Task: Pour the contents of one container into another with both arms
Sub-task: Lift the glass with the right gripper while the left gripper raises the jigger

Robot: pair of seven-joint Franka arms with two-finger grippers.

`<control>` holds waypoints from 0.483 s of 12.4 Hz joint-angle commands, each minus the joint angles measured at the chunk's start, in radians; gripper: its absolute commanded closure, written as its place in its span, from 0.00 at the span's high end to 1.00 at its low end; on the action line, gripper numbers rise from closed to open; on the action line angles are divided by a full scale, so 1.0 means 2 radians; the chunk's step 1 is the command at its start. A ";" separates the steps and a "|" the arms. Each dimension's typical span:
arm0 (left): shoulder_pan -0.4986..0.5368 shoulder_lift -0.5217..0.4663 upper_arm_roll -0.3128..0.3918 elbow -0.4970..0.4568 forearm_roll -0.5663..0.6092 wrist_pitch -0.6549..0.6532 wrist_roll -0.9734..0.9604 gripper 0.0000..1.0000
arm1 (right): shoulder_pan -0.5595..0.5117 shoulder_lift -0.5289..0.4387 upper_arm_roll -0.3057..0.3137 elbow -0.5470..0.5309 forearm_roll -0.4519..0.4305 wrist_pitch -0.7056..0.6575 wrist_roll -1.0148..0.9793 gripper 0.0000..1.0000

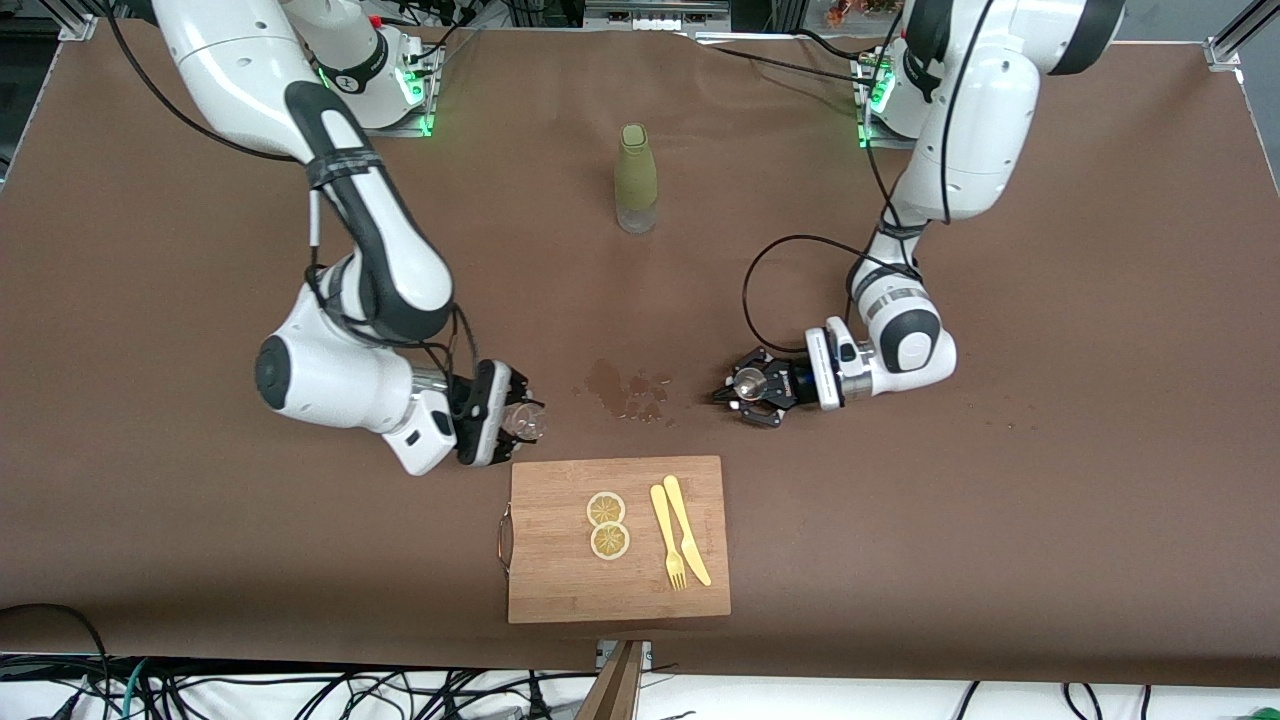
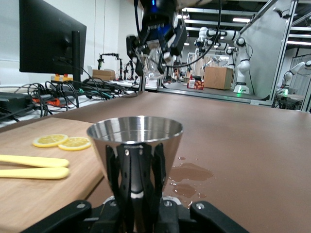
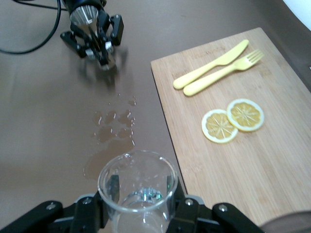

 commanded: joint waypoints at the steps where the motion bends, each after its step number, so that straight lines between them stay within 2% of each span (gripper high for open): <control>1: -0.050 -0.020 0.032 -0.024 -0.038 0.031 0.000 0.00 | 0.019 -0.012 -0.002 -0.001 -0.032 0.003 0.037 0.13; 6: -0.089 -0.031 0.035 -0.024 -0.077 0.096 -0.020 0.00 | 0.060 -0.018 0.005 0.000 -0.080 0.023 0.099 0.13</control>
